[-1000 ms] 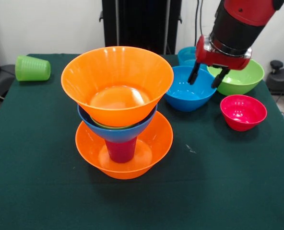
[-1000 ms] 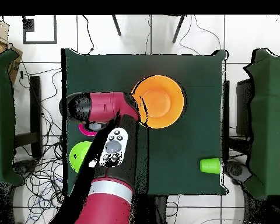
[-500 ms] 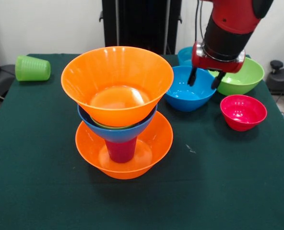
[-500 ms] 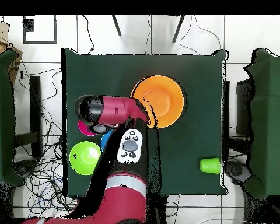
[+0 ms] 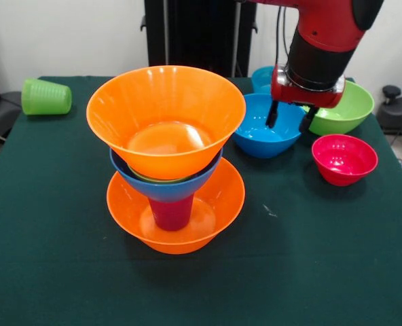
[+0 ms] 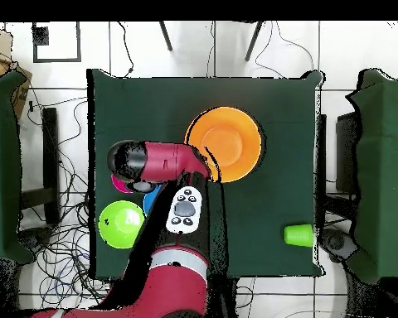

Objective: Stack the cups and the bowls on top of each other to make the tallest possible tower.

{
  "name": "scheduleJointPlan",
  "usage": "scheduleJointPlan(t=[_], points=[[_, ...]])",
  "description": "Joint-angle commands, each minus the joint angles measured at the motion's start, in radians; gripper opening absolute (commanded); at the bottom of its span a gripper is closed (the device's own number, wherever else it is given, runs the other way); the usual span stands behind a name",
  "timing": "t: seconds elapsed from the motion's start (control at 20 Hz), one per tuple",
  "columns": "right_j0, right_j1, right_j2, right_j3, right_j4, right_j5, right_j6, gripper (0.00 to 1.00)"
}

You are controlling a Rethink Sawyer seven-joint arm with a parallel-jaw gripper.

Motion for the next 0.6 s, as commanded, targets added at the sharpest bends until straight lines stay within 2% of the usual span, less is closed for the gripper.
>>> scheduleJointPlan(t=[0.05,0.2,0.4,0.6], points=[[0.015,0.047,0.094,0.041,-0.008,-0.066,0.117,1.00],[0.015,0.046,0.087,0.029,-0.025,-0.039,0.095,1.00],[0.044,0.042,0.042,-0.029,-0.063,0.085,0.082,1.00],[0.054,0.046,0.034,-0.048,-0.060,0.117,0.084,1.00]])
